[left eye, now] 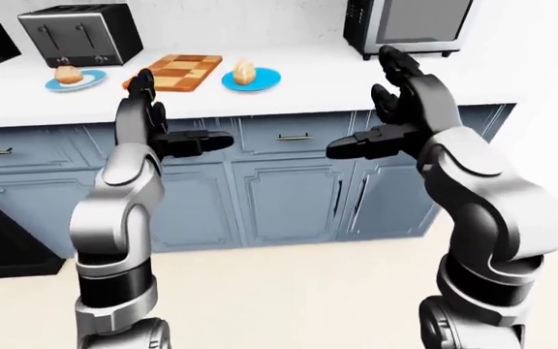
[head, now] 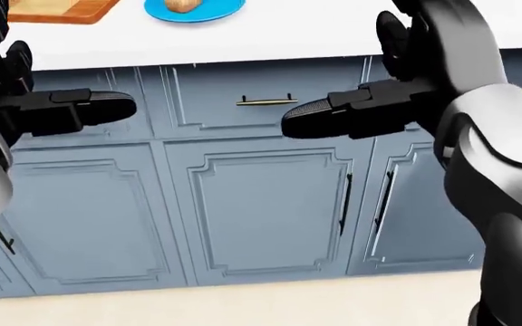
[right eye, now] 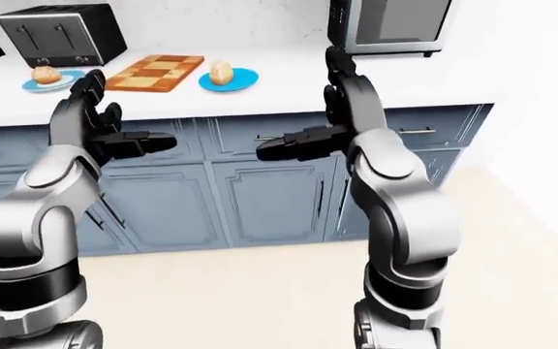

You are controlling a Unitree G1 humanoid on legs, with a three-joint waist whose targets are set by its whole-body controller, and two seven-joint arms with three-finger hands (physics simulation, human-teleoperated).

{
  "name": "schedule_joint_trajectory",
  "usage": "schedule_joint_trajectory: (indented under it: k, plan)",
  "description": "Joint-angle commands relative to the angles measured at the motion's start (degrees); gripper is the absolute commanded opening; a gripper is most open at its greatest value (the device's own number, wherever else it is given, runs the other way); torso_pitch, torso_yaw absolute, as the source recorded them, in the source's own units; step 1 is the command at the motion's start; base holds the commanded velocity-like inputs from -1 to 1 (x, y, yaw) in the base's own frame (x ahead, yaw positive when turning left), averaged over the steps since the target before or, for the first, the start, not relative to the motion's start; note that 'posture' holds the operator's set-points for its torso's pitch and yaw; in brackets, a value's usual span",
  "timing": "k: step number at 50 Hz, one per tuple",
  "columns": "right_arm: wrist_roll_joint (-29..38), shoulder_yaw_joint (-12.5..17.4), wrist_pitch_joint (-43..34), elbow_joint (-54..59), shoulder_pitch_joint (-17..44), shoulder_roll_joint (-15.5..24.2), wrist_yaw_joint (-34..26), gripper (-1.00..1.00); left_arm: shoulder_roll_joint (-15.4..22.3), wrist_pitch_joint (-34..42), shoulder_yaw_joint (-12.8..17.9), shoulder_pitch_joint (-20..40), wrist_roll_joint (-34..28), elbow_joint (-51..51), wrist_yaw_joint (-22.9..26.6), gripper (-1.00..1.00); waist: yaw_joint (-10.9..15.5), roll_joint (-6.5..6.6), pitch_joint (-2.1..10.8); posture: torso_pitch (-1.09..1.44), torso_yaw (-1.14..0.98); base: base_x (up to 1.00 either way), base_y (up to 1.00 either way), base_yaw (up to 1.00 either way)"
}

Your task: Place all breads on the cutting board.

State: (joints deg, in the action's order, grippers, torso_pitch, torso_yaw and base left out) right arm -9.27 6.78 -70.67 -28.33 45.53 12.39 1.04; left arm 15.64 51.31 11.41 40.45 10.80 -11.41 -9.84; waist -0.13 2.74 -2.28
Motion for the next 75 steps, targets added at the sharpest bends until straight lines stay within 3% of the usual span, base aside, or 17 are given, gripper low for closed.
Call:
schedule_joint_trajectory:
  k: [1,8,17,24,27,30,36,42,43,45,48,50,52,59,63,72,75]
  plan:
    - [0.71,0.92,2.15,-1.43,1.70,0.62,0.36,1.00,0.43,-1.77,-0.06,1.83,0.43,-2.06,0.12,1.00,-0.23,-0.17,1.15,0.00,0.00,0.23,0.19,0.00]
    - [1.15,0.56,2.27,-1.65,1.17,0.43,0.18,1.00,0.77,-1.94,0.02,1.52,0.57,-2.08,0.09,1.00,0.81,-5.10,1.47,0.00,0.00,0.23,0.19,0.00]
    - [1.43,0.16,1.94,-1.81,1.66,-0.24,0.04,1.00,0.85,-1.88,0.17,0.90,0.64,-2.61,0.07,1.00,0.27,-5.85,1.55,0.00,0.00,0.17,0.39,0.00]
    - [1.56,0.23,1.80,-2.17,1.52,-0.44,0.02,1.00,0.58,-2.03,0.04,0.24,0.63,-2.97,-0.08,1.00,-0.16,-1.50,1.65,0.00,0.00,0.12,0.62,0.00]
    - [1.53,0.46,1.45,-2.16,2.01,-0.17,-0.16,1.00,0.48,-1.60,0.01,0.92,0.66,-2.82,-0.23,1.00,-0.49,3.51,3.12,0.00,0.00,0.12,0.63,0.00]
    - [1.52,0.51,1.32,-2.28,1.98,-0.29,-0.09,1.00,0.56,-1.54,0.06,1.20,0.74,-2.73,-0.28,1.00,0.16,2.07,1.23,0.00,0.00,0.12,0.62,0.00]
    - [1.46,0.64,0.41,-2.74,2.43,0.04,-0.21,1.00,0.50,-1.81,-0.22,2.06,0.70,-1.78,-0.38,1.00,0.48,-1.53,0.76,0.00,0.00,0.12,0.63,0.00]
    - [1.21,0.75,-0.08,-3.40,2.31,-0.35,0.24,1.00,0.35,-1.37,-0.15,1.19,1.00,-2.87,-0.18,1.00,0.49,-4.39,2.00,0.00,0.00,0.12,0.50,0.00]
    - [1.16,0.80,0.23,-3.27,2.13,-0.38,0.24,1.00,0.37,-1.19,-0.11,1.29,0.99,-2.95,-0.28,1.00,0.16,-2.17,1.39,0.00,0.00,0.12,0.34,0.00]
    - [1.09,0.93,0.79,-2.94,1.92,-0.22,0.16,1.00,0.43,-1.20,-0.20,1.50,0.93,-2.79,-0.27,1.00,0.10,-3.72,1.54,0.00,0.00,0.12,0.25,0.00]
    - [0.91,1.00,0.73,-3.29,1.53,-0.30,0.37,1.00,0.34,-1.41,-0.29,1.32,0.84,-2.77,-0.24,1.00,-0.33,-2.78,2.08,0.00,0.00,0.12,0.24,0.00]
    - [0.84,1.00,1.16,-3.06,1.29,-0.28,0.41,1.00,0.28,-1.54,-0.27,0.95,0.81,-2.82,-0.14,1.00,-0.67,-0.78,0.94,0.00,0.00,0.12,0.25,0.00]
    - [0.76,0.95,1.21,-3.21,1.13,-0.33,0.53,1.00,0.36,-1.12,-0.24,0.97,0.82,-3.22,-0.13,1.00,-0.12,2.54,2.73,0.00,0.00,0.12,0.25,0.00]
    - [0.37,1.16,1.74,-2.52,0.72,-0.47,0.96,1.00,0.24,-0.58,-0.17,1.07,0.81,-3.92,-0.31,1.00,0.18,0.28,0.40,0.00,0.00,0.15,0.12,0.00]
    - [0.12,1.14,3.04,-1.94,0.28,-0.37,1.22,1.00,0.29,-0.74,-0.23,1.08,0.75,-3.83,-0.17,1.00,0.06,-0.53,1.39,0.00,0.00,0.02,0.00,0.00]
    - [-0.37,1.35,2.06,-2.39,1.43,0.00,1.45,1.00,0.17,-0.39,-0.41,1.66,0.73,-3.82,-0.23,1.00,1.37,-7.22,1.51,0.00,0.00,0.36,0.00,0.00]
    - [-0.46,1.30,2.76,-1.72,1.51,0.28,1.33,1.00,0.14,-0.59,-0.47,1.88,0.65,-3.43,-0.19,1.00,1.11,-6.45,0.71,0.00,0.00,0.37,0.00,0.00]
